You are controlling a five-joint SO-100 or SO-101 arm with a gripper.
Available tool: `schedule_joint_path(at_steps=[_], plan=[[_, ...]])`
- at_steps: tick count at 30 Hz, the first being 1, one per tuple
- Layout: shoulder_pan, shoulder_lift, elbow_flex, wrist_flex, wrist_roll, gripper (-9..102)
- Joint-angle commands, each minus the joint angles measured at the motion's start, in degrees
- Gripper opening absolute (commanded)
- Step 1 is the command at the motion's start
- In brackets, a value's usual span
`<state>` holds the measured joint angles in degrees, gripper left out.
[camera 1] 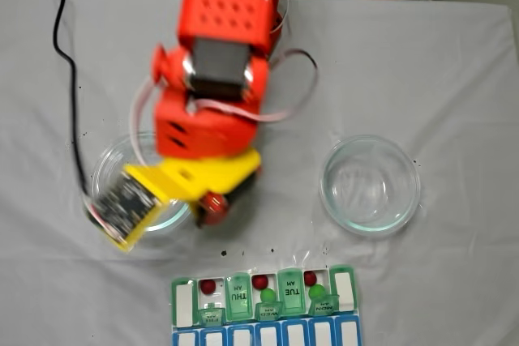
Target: Sort medicines into box.
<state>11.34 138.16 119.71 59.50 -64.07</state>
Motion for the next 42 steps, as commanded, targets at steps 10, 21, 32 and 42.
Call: schedule_joint_path(at_steps=[10,21,32,42], plan=[[11.9,16.7,22.2,-10.6,-31.8,0],[11.5,10.2,29.7,-28.3,-38.3,7],[13.1,0.4,30.1,-35.3,-42.5,14],[13.9,-4.9,29.5,-40.4,-42.5,16]])
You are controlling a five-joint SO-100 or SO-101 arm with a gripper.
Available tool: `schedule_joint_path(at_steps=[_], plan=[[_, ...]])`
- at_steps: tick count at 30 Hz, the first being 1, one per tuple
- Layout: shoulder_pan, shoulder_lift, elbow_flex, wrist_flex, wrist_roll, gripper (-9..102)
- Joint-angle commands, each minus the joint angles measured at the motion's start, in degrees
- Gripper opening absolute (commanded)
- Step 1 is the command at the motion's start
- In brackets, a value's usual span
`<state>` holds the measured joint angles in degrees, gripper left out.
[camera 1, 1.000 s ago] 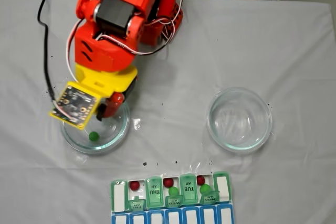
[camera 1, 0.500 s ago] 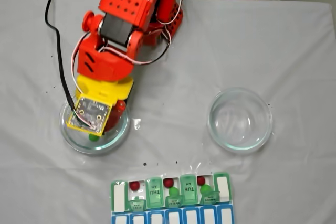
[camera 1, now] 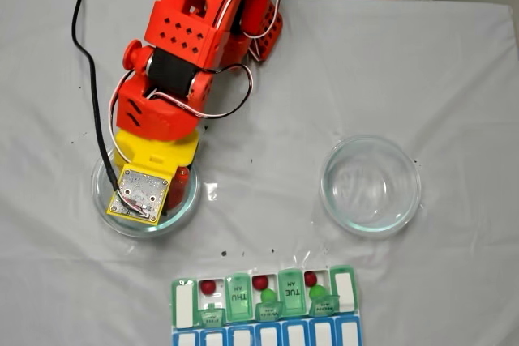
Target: Sort medicines into box.
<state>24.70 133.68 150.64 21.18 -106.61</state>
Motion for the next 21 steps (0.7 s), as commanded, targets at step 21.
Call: schedule_joint_path(at_steps=[21], plan=[[2.3,-10.4,-1.8,-14.8,-0.4,15]])
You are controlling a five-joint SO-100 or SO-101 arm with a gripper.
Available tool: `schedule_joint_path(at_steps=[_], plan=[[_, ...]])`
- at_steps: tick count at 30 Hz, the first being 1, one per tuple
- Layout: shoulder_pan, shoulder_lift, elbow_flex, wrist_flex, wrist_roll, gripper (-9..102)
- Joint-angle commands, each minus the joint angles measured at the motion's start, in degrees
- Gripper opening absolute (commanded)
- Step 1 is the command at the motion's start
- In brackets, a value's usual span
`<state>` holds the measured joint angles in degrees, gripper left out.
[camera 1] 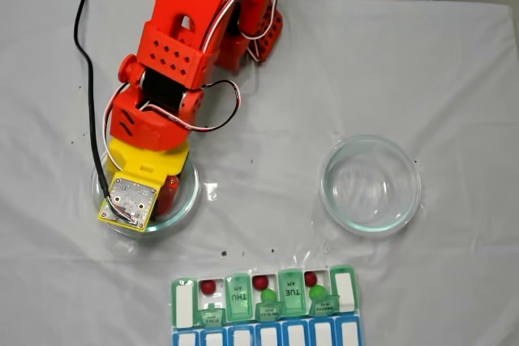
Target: Sort medicines into box.
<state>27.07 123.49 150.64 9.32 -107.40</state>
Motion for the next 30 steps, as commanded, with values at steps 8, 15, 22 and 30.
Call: schedule_joint_path(at_steps=[8,15,22,30], plan=[[-0.2,-1.2,0.2,-8.3,1.0,12],[-0.7,-0.1,0.4,-6.1,0.6,0],[-0.7,1.1,0.6,-6.4,2.2,0],[-2.9,15.4,-4.3,10.0,8.8,0]])
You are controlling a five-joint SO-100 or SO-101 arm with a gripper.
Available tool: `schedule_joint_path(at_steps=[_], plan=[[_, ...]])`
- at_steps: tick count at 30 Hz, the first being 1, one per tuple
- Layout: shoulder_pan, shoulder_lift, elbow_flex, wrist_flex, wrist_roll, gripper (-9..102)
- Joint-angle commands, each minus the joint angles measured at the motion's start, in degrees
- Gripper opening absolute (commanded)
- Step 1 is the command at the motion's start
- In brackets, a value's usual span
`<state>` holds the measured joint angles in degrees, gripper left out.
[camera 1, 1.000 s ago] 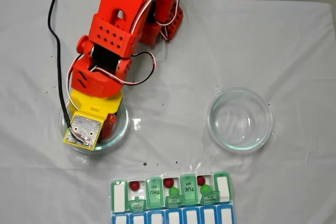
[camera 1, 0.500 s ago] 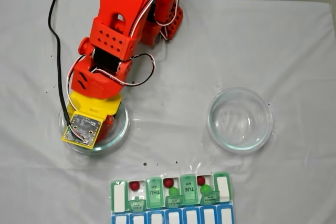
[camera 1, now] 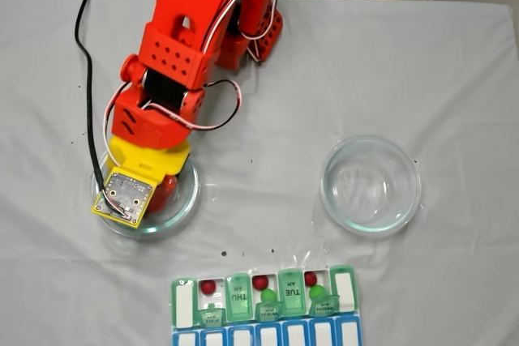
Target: Sort medicines into box.
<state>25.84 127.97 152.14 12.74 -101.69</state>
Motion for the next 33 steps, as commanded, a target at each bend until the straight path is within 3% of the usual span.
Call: schedule_joint_path(at_steps=[1,8,14,24,33], plan=[[-2.2,13.0,-7.9,9.8,4.7,0],[-5.6,20.4,-22.1,26.4,18.2,0],[-9.9,15.4,-27.6,27.5,36.0,0],[-16.9,-8.8,-48.3,38.8,57.2,0],[-18.9,-20.8,-57.5,38.3,60.5,0]])
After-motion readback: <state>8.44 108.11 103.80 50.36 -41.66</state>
